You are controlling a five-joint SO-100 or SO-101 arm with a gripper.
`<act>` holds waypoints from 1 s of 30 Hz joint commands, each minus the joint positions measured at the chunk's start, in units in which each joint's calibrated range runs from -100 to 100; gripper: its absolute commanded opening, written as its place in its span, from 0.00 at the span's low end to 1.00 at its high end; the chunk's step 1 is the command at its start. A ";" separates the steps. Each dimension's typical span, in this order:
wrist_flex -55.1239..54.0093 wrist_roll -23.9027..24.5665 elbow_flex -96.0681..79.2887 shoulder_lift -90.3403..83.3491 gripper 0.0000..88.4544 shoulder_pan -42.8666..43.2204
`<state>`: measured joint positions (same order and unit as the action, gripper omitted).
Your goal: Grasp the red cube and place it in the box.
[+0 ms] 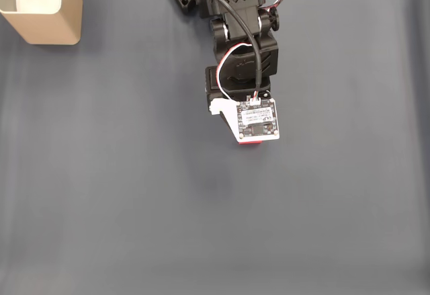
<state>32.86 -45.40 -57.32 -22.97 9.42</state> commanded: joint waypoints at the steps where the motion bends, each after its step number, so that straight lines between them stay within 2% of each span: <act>1: -0.64 0.44 0.48 -0.51 0.26 0.73; 7: -0.64 0.44 0.48 -0.60 0.25 0.73; 30: 0.18 -0.49 1.03 -1.99 0.11 0.52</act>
<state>32.86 -45.49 -57.32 -22.97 9.42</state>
